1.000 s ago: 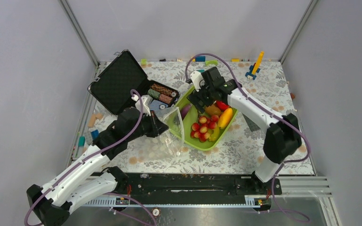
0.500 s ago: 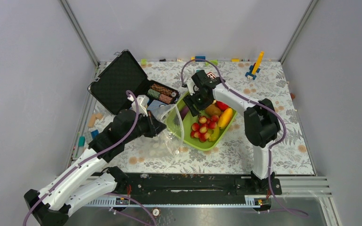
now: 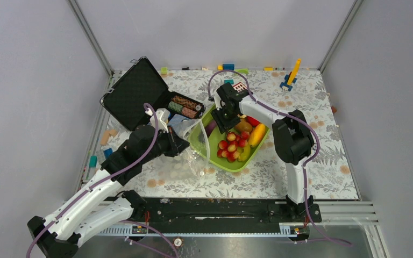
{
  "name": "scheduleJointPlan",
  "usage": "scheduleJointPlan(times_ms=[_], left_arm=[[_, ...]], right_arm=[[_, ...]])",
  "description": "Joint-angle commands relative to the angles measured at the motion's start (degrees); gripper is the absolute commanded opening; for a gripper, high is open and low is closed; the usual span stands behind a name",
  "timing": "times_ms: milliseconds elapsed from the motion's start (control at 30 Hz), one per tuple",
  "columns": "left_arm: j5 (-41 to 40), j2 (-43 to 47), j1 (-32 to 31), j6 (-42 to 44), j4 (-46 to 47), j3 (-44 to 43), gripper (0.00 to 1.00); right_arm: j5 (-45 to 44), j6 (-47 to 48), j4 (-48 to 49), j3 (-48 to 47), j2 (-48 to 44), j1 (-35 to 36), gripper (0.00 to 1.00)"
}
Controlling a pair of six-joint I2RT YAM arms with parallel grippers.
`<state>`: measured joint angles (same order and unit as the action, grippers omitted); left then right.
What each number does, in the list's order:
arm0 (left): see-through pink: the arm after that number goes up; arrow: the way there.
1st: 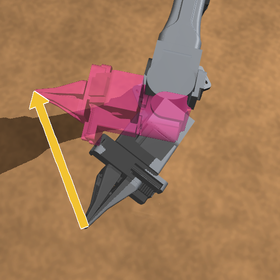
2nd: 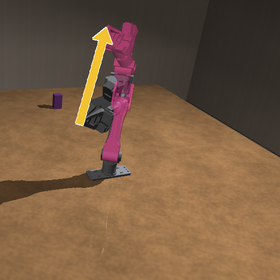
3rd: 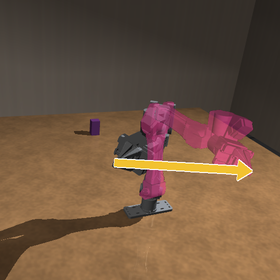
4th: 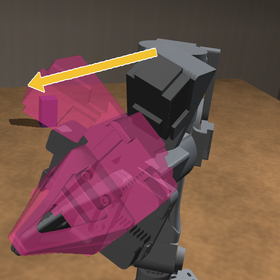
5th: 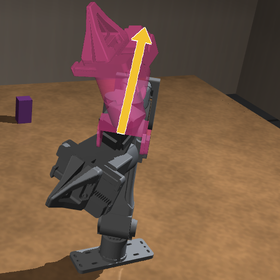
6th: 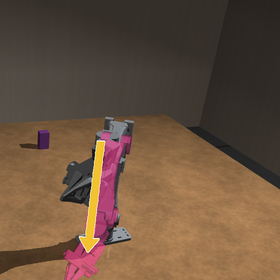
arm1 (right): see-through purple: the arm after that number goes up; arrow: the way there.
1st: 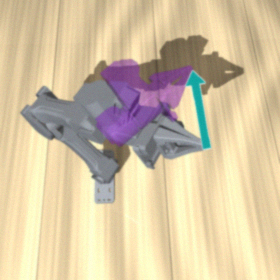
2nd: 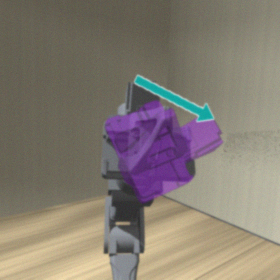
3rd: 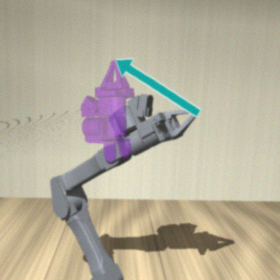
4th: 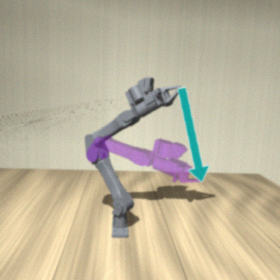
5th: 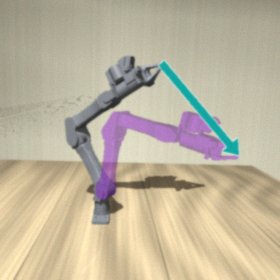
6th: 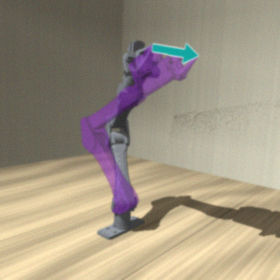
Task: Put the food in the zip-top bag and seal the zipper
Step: Pick up the fake fruit from the bin.
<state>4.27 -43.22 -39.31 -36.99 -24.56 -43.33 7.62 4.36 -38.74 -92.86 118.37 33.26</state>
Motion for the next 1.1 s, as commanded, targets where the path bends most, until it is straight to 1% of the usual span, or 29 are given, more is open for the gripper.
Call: scheduleJointPlan(times_ms=[0,167,400,533,600,767,867,933,1000,1067], left_arm=[[-0.77,0.73,0.31,0.06,1.35,0.42,0.0],[-1.13,0.84,0.3,0.09,0.93,0.41,0.0],[-0.31,0.62,0.37,-0.42,1.0,-0.01,0.0],[0.15,0.42,0.29,-1.67,1.28,-0.39,0.0],[0.44,0.39,0.3,-2.48,1.57,-0.48,0.0],[1.12,-0.27,0.36,-4.95,1.91,-0.9,0.0],[2.87,-0.86,0.36,-6.45,1.97,-1.59,0.0],[3.84,-1.06,0.35,-7.65,1.89,-2.18,0.0],[4.97,-1.11,0.42,-9.19,1.65,-2.98,0.0],[6.56,-0.86,0.38,-10.81,1.17,-3.43,0.0]], right_arm=[[0.29,-1.87,-0.72,-0.81,0.34,-0.12,0.43],[0.74,-0.67,-2.12,0.58,-2.12,-0.16,0.0],[-4.28,-2.84,-1.04,3.75,-11.33,-0.12,0.0],[-4.18,-7.11,4.93,8.93,-21.09,-0.12,0.0],[-3.26,-8.97,9.81,12.63,-26.53,-0.05,0.0],[-2.09,-14.18,27.47,24.02,-41.22,0.02,0.0],[2.55,-17.2,38.79,30.46,-48.73,0.27,0.0],[5.62,-19.73,45.68,33.17,-52.5,0.69,0.0],[8.92,-21.52,49.84,34.4,-55.22,1.34,0.0],[11.9,-22.29,50.8,33.96,-56.94,1.98,0.0]])
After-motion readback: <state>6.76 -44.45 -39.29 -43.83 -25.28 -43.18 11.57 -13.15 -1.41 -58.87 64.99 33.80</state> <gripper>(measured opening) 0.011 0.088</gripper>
